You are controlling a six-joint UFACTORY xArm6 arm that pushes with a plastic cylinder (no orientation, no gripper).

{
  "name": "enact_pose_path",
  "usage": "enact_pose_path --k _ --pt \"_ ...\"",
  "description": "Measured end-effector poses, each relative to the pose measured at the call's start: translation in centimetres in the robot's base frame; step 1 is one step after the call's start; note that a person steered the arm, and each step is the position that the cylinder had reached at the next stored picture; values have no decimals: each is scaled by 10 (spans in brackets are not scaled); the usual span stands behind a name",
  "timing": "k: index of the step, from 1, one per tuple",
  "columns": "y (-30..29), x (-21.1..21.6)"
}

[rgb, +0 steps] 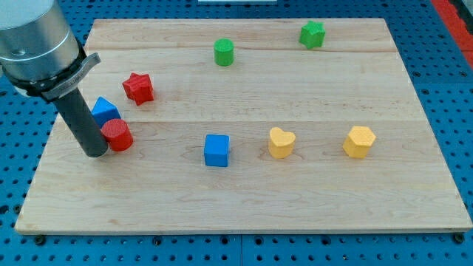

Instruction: Move the red star top right of the blue triangle

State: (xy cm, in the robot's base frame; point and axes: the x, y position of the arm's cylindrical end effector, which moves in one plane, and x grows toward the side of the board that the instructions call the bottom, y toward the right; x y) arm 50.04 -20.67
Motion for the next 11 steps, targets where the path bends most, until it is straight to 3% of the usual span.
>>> enact_pose_path --k 1,2,3,7,8,11 --pt "-31 0" --pt "-59 -30" --pt "-47 -54" --pt "26 -78" --pt "26 -107" --pt "8 -143"
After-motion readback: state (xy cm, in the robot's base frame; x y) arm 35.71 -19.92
